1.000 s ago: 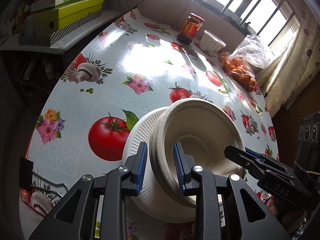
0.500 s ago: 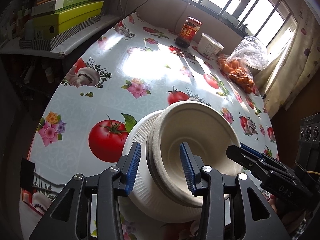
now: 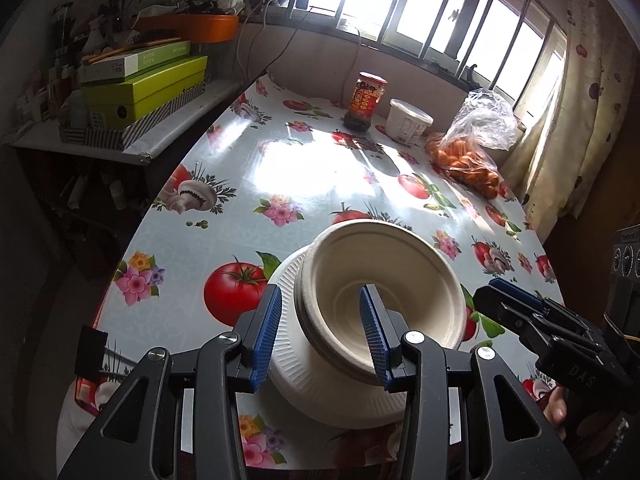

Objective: Organize plates and bowls
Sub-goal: 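Withdraw the left gripper from the stacked bowls and plates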

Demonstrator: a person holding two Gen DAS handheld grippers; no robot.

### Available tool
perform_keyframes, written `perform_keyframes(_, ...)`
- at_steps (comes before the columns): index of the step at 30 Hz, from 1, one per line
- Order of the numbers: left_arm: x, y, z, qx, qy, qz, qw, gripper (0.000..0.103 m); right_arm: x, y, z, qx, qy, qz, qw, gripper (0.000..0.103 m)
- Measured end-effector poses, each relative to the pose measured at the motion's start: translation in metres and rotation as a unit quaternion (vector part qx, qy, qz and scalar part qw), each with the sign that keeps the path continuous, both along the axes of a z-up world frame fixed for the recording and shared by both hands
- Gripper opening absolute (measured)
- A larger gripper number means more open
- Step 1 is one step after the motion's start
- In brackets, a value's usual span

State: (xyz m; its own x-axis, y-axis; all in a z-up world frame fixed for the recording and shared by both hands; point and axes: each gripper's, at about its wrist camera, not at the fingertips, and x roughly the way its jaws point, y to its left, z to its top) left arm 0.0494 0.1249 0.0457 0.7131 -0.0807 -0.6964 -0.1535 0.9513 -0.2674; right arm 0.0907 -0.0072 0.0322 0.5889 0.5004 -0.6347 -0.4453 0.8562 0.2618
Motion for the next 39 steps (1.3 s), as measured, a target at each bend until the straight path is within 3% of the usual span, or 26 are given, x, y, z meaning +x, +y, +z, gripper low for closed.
perform_keyframes(14, -0.048, -0.002, -0.02, 0.063, -0.019, 0.015, 0.9977, 0.042, -0.044, -0.02, -0.02, -0.056, -0.045, -0.007, 0.997, 0.045)
perform_keyframes(29, -0.068, -0.017, -0.06, 0.109, 0.006, 0.027, 0.9936, 0.042, -0.067, -0.011, -0.061, -0.109, -0.028, 0.005, 0.994, 0.052)
perform_keyframes(39, -0.064, -0.03, -0.078, 0.096, 0.031, 0.011, 0.9948, 0.042, -0.067, -0.01, -0.078, -0.124, -0.003, -0.005, 0.992, 0.055)
